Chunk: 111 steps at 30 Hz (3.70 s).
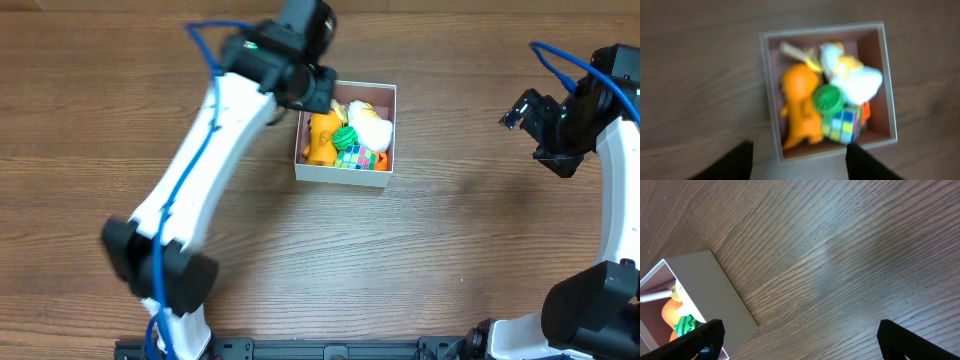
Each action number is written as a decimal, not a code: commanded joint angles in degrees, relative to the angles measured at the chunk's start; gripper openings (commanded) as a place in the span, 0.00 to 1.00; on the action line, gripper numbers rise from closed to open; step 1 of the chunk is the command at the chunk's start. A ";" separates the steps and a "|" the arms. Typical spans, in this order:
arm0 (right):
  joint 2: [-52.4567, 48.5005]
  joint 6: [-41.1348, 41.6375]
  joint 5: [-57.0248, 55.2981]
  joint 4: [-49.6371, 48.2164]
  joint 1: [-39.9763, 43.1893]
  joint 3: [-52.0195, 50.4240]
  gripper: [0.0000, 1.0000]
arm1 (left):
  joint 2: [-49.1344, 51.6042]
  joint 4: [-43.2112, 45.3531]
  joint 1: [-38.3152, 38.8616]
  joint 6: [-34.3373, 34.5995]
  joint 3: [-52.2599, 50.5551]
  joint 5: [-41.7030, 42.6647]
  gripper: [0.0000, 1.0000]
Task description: Pack container
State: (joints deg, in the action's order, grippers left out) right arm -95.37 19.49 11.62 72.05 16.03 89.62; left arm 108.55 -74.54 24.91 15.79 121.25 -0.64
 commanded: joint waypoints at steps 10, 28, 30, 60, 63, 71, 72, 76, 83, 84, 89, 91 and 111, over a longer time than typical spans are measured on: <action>-0.09 0.22 0.04 -0.17 -0.04 0.46 1.00 | -24.76 -22.25 -19.43 0.52 7.39 -8.59 0.68; -0.09 0.22 0.04 -0.17 -0.04 0.46 1.00 | -30.58 -22.25 -22.99 0.26 -0.28 -8.96 1.00; -0.09 0.22 0.04 -0.17 -0.04 0.46 1.00 | -30.56 -22.25 -22.99 0.26 -0.28 -8.96 1.00; 29.20 -0.26 -5.84 -0.31 -18.32 0.46 1.00 | -30.56 -22.25 -22.99 0.28 -0.28 -8.94 1.00; 32.83 -0.24 -8.85 -0.28 -18.32 0.46 1.00 | -30.56 -22.25 -22.99 0.28 -0.28 -8.94 1.00; 39.10 -0.28 -13.90 -2.32 -18.32 -0.44 1.00 | -30.56 -22.25 -22.99 0.28 -0.28 -8.94 1.00; 40.04 -0.31 -14.16 -4.87 -18.32 -1.68 1.00 | -30.56 -22.25 -22.99 0.28 -0.28 -8.94 1.00; 44.78 -0.28 -14.14 -15.06 -18.32 -10.03 1.00 | -30.56 -22.25 -22.99 0.28 -0.28 -8.94 1.00; 57.51 -1.99 -17.38 -27.58 -18.10 -32.13 1.00 | -30.56 -22.25 -22.99 0.28 -0.28 -8.92 1.00; 59.98 -1.99 -18.25 -28.61 -18.10 -35.65 1.00 | -30.56 -22.25 -22.99 0.28 -0.28 -8.94 1.00; 70.42 -1.97 -19.80 -30.49 -17.86 -48.24 1.00 | -30.56 -22.25 -22.99 0.28 -0.28 -8.94 1.00; 74.84 -1.97 -19.78 -30.45 -17.25 -52.70 1.00 | -30.56 -22.25 -22.99 0.28 -0.28 -8.94 1.00; 90.84 -1.92 -20.15 -30.45 -16.55 -72.50 1.00 | -30.56 -22.25 -22.99 0.28 -0.28 -8.94 1.00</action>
State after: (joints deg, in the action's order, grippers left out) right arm -6.11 17.96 -7.92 42.06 -0.78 19.31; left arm 77.80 -96.88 2.46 16.36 121.10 -9.08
